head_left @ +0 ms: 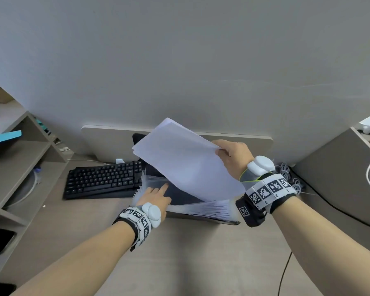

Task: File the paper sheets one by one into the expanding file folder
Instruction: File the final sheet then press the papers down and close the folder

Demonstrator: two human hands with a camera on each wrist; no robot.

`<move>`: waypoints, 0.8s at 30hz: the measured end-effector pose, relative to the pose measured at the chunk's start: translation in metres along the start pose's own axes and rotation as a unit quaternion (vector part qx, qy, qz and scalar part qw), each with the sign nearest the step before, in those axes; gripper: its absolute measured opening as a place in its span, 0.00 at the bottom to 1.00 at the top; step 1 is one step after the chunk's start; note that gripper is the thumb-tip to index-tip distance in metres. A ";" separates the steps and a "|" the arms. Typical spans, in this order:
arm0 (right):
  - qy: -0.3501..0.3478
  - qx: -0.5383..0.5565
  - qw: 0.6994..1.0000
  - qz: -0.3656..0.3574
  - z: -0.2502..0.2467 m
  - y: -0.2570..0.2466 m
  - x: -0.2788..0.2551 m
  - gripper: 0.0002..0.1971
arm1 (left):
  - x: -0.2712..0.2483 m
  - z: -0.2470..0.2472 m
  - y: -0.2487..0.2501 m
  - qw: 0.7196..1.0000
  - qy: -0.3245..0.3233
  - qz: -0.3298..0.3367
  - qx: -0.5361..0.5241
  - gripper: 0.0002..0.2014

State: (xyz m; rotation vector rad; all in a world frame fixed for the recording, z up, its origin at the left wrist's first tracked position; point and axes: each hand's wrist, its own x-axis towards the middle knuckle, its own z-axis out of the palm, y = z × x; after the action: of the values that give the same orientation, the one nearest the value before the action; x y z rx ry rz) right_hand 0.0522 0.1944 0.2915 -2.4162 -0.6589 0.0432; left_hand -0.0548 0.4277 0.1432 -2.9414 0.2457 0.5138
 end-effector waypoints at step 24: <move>0.020 0.060 0.997 0.044 -0.005 0.011 0.027 0.17 | 0.012 0.012 -0.009 0.999 -0.017 0.032 0.002 0.23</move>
State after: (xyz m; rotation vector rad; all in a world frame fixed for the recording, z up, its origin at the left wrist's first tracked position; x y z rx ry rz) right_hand 0.0814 0.1970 0.2922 -2.3226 -0.5172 0.0682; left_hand -0.0461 0.4373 0.1293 -2.9254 0.3367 0.5719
